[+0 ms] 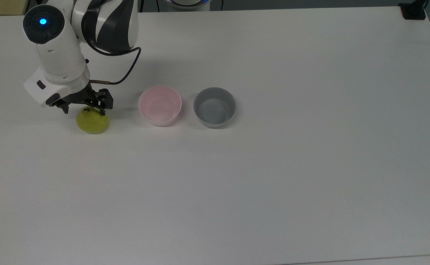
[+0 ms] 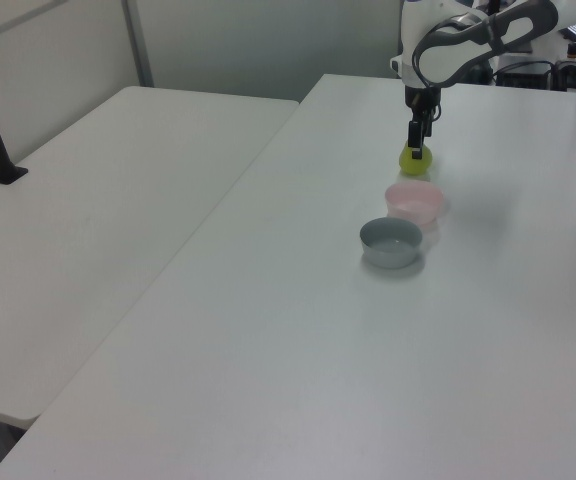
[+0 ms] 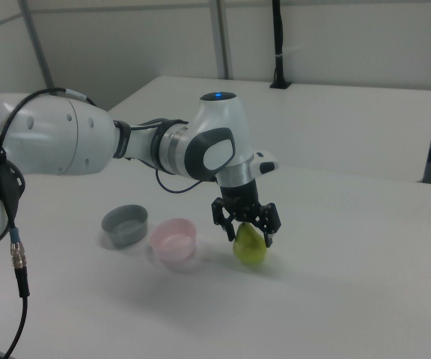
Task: Place the pear in the bowl
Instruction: 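Close the gripper around the pear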
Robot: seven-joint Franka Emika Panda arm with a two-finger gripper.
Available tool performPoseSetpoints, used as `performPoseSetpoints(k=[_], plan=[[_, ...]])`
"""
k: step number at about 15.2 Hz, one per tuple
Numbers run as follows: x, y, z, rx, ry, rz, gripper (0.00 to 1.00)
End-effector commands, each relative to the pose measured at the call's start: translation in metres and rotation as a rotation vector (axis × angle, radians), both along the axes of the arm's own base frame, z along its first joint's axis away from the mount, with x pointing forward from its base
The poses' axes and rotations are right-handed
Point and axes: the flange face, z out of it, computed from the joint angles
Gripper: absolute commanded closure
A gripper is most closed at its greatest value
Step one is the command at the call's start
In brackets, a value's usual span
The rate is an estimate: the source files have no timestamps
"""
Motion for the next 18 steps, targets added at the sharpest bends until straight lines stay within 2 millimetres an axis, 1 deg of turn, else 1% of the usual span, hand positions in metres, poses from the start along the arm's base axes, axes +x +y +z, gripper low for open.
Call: performPoseSetpoints(k=[1,2,4,5,7,9,11,14,18], plan=[[0.003,0.007,-0.012,-0.008,-0.011,0.024,0.04],[0.003,0.007,-0.013,-0.008,-0.01,0.024,0.06],[0.004,0.009,-0.014,-0.006,-0.008,0.027,0.17],[0.004,0.009,-0.013,-0.006,-0.01,0.028,0.24],[0.004,0.009,-0.014,-0.006,-0.009,0.028,0.42],[0.004,0.009,-0.013,-0.006,-0.008,0.034,0.53],[0.004,0.009,-0.01,-0.006,-0.007,0.035,0.57],[0.001,0.007,0.011,-0.009,-0.004,0.026,0.57],[0.002,0.004,0.066,-0.005,0.026,0.001,0.57]])
